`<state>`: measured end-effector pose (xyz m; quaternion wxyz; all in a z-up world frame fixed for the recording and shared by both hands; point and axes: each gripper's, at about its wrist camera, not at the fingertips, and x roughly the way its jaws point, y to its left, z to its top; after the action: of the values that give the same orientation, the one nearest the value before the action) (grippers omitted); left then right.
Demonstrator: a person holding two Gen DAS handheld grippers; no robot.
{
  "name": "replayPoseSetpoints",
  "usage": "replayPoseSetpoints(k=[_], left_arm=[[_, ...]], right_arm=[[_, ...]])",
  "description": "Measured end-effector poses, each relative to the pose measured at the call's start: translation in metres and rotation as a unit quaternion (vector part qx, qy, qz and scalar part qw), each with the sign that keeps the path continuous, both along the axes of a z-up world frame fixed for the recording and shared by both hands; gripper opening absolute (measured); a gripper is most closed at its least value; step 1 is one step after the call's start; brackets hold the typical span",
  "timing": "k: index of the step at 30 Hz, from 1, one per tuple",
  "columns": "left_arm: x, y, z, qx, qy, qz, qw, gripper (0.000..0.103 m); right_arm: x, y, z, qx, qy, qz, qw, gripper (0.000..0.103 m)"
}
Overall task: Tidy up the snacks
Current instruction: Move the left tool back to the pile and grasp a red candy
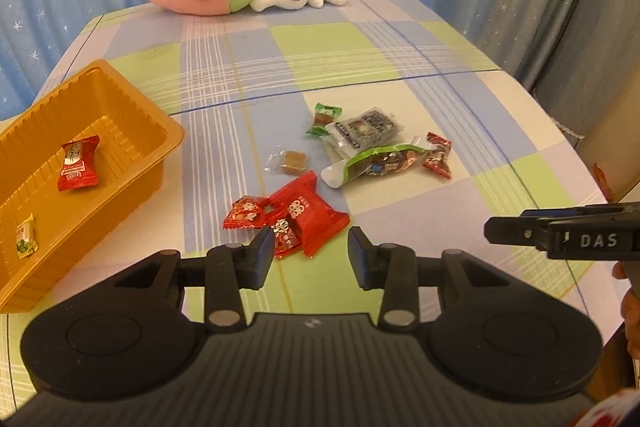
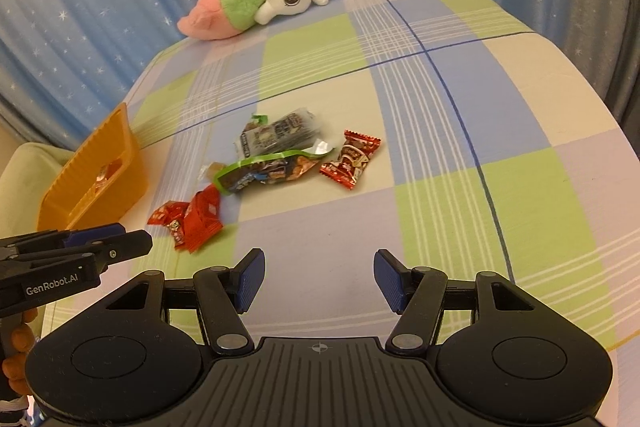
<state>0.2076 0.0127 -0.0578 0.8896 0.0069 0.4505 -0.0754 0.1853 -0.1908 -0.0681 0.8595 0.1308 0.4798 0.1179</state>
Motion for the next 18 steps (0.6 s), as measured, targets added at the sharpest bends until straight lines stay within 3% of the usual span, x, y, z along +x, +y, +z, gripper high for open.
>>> replayPoseSetpoints(k=[12, 18], left_arm=[[0.030, 0.023, -0.014, 0.013, 0.000, 0.046, 0.9988, 0.036], [0.055, 0.024, -0.029, 0.024, 0.002, 0.032, 0.9992, 0.036]], right_arm=[[0.012, 0.001, -0.008, 0.001, 0.011, -0.005, 1.000, 0.061], [0.016, 0.002, -0.012, 0.001, 0.018, -0.009, 1.000, 0.061]])
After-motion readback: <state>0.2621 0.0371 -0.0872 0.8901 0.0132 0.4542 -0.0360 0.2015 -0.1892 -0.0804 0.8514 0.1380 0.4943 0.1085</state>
